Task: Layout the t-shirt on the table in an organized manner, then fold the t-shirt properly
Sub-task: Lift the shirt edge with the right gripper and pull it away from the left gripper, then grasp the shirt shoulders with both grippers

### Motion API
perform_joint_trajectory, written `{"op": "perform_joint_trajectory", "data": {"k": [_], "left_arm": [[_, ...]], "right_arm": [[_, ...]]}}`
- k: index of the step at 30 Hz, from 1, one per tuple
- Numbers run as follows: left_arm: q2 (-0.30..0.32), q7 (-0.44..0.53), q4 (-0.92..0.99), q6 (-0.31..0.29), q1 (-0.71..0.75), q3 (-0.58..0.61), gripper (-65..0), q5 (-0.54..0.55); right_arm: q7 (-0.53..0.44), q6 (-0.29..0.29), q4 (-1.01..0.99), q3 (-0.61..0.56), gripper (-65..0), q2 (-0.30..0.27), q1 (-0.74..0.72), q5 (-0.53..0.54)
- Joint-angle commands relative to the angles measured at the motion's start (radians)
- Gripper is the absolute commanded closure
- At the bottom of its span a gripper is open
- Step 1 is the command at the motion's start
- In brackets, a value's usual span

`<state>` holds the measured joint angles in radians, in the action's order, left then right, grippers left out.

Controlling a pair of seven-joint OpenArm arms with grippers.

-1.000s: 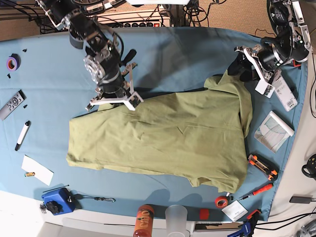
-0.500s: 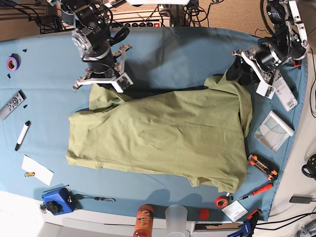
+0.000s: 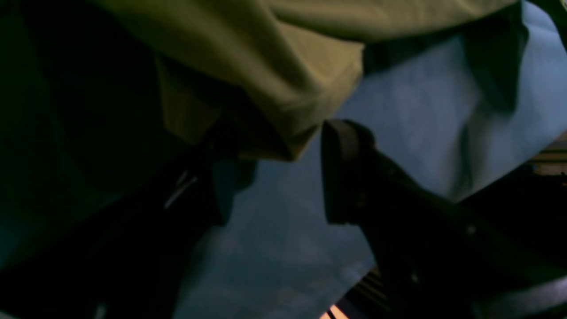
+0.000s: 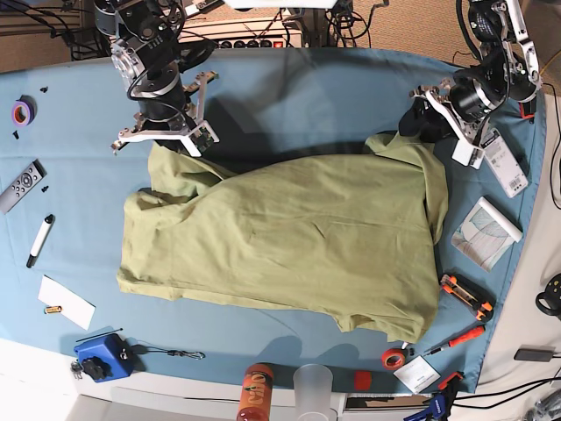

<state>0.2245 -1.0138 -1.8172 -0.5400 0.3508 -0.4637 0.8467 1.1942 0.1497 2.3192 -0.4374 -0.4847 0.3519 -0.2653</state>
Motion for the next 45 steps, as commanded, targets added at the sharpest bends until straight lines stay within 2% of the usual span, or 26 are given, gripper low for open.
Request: {"op": "perform_joint_trajectory", "data": {"k": [1, 5, 9, 12, 15, 17, 19, 22, 25, 29, 31, 32, 33, 36, 41, 45], "left_arm": [[0.007, 0.019, -0.013, -0.007, -0.011, -0.003, -30.9, 0.020], [-0.019, 0.020, -0.013, -0.007, -0.037, -0.003, -30.5, 0.020], [-0.070, 0.007, -0.012, -0.007, -0.055, -0.003, -24.7, 0.016], [-0.083, -0.025, -0.012, -0.005, -0.054, -0.003, -24.1, -0.043], [-0.082, -0.084, -0.012, 0.045, -0.054, -0.003, -24.0, -0.113], [-0.082, -0.103, -0.012, 0.050, -0.054, -0.003, -23.9, -0.130], [-0.082, -0.085, -0.012, 0.050, -0.054, -0.003, -18.4, -0.129], [-0.083, -0.002, -0.012, 0.050, -0.055, -0.003, 0.0, -0.129], [-0.083, 0.029, -0.013, 0.050, -0.055, -0.003, 0.0, -0.129], [-0.079, -0.040, -0.013, 0.050, -0.055, -0.006, 0.0, -0.126], [-0.068, -0.076, -0.014, 0.056, -0.055, -0.014, 0.0, -0.089], [-0.062, -0.087, -0.017, 0.078, -0.054, -0.024, 0.0, -0.061], [-0.055, -0.090, -0.019, 0.099, -0.055, -0.039, 0.0, -0.041], [-0.042, -0.090, -0.041, 0.102, -0.054, -0.096, 0.0, -0.023], [-0.022, -0.137, -0.055, 0.084, -0.050, -0.158, 0.0, 0.062], [-0.022, -0.177, -0.055, 0.056, -0.021, -0.159, 0.0, 0.105]], "right_arm": [[-0.007, -0.007, 0.020, 0.007, 0.0, -0.015, -0.002, -0.020], [-0.007, -0.007, 0.020, 0.007, 0.0, -0.020, -0.003, -0.020], [-0.004, -0.007, 0.021, 0.007, 0.0, -0.020, -0.002, -0.020], [-0.002, -0.007, 0.021, 0.007, 0.0, -0.021, -0.002, -0.020], [0.005, -0.007, 0.021, 0.008, 0.0, -0.037, -0.002, -0.023], [0.006, -0.007, 0.021, 0.008, 0.0, -0.055, -0.003, -0.025], [0.005, -0.007, 0.021, 0.008, 0.0, -0.066, -0.003, -0.024], [0.003, -0.008, 0.021, 0.008, 0.0, -0.076, -0.002, -0.023], [0.004, -0.008, 0.021, 0.008, 0.0, -0.076, -0.002, -0.023], [0.006, -0.008, 0.021, 0.009, 0.0, -0.095, 0.003, -0.024], [0.009, -0.008, 0.021, 0.021, 0.0, -0.111, 0.011, -0.024], [0.009, -0.008, 0.021, 0.034, 0.0, -0.117, 0.020, -0.023], [0.010, -0.008, 0.023, 0.051, 0.0, -0.120, 0.032, -0.023], [0.010, -0.007, 0.024, 0.118, 0.0, -0.131, 0.079, 0.003], [-0.003, 0.030, 0.025, 0.238, 0.0, -0.130, 0.144, 0.133], [0.007, 0.114, 0.037, 0.323, 0.0, -0.130, 0.187, 0.318]]}}
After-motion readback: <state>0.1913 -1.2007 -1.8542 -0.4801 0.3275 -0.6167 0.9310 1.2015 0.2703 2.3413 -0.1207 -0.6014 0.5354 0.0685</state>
